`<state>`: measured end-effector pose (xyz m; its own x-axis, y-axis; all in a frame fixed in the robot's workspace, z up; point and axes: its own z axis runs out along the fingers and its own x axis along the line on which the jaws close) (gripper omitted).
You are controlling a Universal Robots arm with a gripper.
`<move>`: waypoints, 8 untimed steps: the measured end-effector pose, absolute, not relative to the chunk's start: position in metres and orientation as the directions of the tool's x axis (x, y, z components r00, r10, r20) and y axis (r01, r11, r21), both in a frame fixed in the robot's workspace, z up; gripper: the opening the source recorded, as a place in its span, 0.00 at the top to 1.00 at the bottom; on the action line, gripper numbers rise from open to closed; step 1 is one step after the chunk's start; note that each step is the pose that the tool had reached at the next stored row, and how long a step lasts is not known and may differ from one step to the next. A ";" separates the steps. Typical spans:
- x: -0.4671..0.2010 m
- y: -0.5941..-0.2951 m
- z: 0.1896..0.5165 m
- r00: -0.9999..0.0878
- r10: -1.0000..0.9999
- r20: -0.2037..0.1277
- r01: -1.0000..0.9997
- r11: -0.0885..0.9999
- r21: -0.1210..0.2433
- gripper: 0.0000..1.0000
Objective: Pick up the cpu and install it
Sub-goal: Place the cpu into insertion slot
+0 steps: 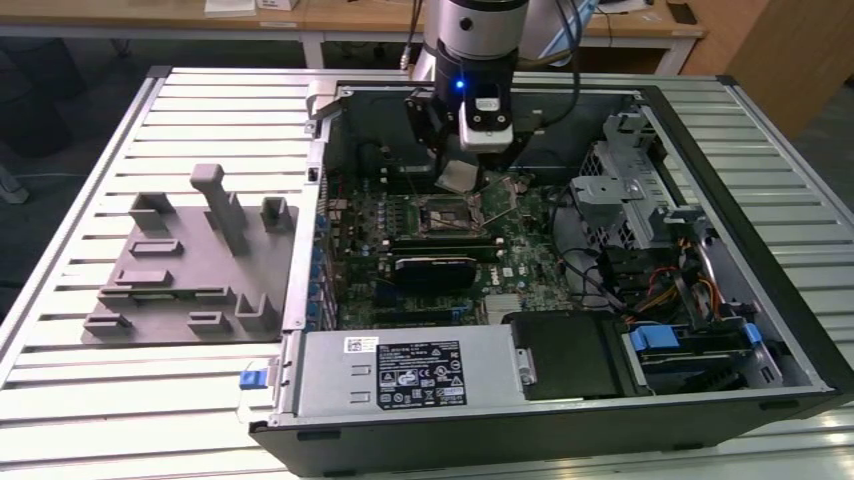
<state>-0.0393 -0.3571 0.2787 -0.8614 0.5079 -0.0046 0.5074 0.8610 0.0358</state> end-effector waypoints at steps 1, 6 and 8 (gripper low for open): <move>-0.039 -0.357 0.279 -0.858 0.514 -0.005 0.514 0.857 0.036 0.46; -0.039 -0.357 0.278 -0.825 0.564 -0.005 0.564 0.825 0.036 0.46; -0.039 -0.357 0.278 -0.809 0.587 -0.005 0.587 0.809 0.036 0.46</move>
